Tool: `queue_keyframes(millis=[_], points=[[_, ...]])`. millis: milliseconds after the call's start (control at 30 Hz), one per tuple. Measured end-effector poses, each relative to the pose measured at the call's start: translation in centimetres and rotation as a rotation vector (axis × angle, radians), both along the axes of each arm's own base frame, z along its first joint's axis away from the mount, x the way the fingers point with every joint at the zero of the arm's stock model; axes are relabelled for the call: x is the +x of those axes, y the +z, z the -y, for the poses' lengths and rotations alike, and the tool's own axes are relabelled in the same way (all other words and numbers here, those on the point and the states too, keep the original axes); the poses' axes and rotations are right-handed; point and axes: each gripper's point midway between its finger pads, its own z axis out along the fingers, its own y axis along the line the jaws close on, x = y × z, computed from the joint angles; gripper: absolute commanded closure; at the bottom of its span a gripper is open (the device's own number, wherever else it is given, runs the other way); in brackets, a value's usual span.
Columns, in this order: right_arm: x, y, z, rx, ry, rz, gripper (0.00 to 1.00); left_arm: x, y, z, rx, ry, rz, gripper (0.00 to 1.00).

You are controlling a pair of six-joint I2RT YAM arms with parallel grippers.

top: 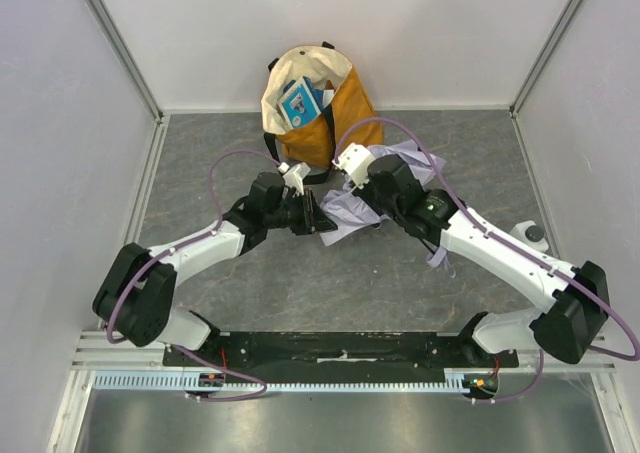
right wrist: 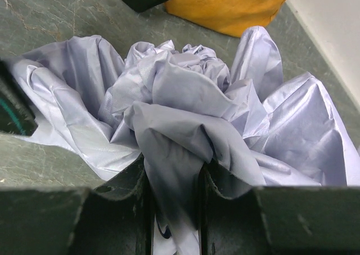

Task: Put away the umbrella

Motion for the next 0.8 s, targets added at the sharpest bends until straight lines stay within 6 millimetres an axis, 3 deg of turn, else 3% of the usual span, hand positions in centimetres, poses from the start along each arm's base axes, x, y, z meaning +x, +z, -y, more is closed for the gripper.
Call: queue_keyframes(millis=[100, 233, 333, 467, 633, 800], points=[[0.0, 0.8, 0.2, -0.021, 0.021, 0.020, 1.00, 0.9, -1.5, 0.0, 0.031, 0.019, -0.039, 0.82], [-0.6, 1.1, 0.4, -0.056, 0.052, 0.030, 1.00, 3.7, -3.0, 0.7, 0.057, 0.039, -0.081, 0.85], [-1.1, 1.5, 0.1, -0.068, 0.080, 0.041, 1.00, 6.2, -3.3, 2.2, 0.044, 0.029, -0.081, 0.85], [-1.9, 1.6, -0.7, -0.088, 0.125, 0.054, 1.00, 8.1, -3.8, 4.2, -0.004, -0.007, -0.086, 0.85], [-3.0, -1.2, -2.3, -0.143, 0.173, 0.033, 1.00, 8.5, -5.8, 5.4, -0.027, -0.039, -0.122, 0.86], [-4.6, -6.4, -3.7, -0.229, 0.220, -0.020, 1.00, 8.0, -7.9, 5.4, -0.008, -0.055, -0.171, 0.87]])
